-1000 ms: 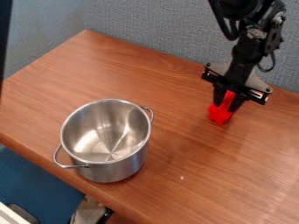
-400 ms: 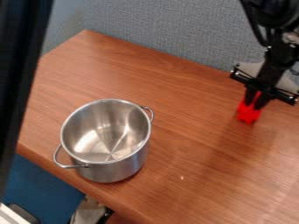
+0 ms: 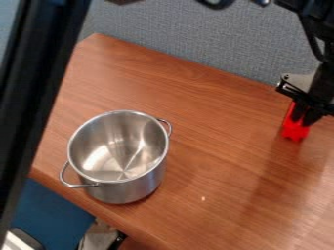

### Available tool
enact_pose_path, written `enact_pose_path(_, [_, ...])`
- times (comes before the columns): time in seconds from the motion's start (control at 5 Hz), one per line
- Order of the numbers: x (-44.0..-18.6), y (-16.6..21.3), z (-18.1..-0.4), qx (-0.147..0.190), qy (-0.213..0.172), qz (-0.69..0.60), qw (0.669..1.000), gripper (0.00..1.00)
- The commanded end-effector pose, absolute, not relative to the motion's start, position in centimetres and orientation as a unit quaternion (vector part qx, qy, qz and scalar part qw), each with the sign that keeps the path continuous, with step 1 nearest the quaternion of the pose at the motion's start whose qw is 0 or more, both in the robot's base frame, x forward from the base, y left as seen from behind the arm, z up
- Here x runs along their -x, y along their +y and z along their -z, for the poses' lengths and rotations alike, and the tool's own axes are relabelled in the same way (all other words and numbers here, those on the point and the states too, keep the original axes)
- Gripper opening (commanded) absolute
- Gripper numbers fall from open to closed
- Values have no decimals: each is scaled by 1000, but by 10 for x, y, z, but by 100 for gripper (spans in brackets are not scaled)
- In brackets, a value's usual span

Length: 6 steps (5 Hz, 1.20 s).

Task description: Move the red object from the metal pot to the table

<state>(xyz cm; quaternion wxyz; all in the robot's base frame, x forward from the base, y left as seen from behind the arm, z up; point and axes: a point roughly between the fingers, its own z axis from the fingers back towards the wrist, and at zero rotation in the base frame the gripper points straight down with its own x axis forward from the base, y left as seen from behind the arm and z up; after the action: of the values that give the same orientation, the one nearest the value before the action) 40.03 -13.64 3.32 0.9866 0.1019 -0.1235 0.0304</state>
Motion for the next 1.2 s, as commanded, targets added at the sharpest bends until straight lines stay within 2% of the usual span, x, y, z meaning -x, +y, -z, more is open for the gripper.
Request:
enact_pose_path(0.0, [-390,-149,-9,-121,-113,-36,986,0])
enact_pose_path(0.2, [-388,-151,6,-137,-110,-53,983,0])
enact_pose_path(0.6, [-367,-117,21,-173,-74,-14,982,0])
enact_pose_path(1.0, [-380,-106,27,-209,-88,6,974,0])
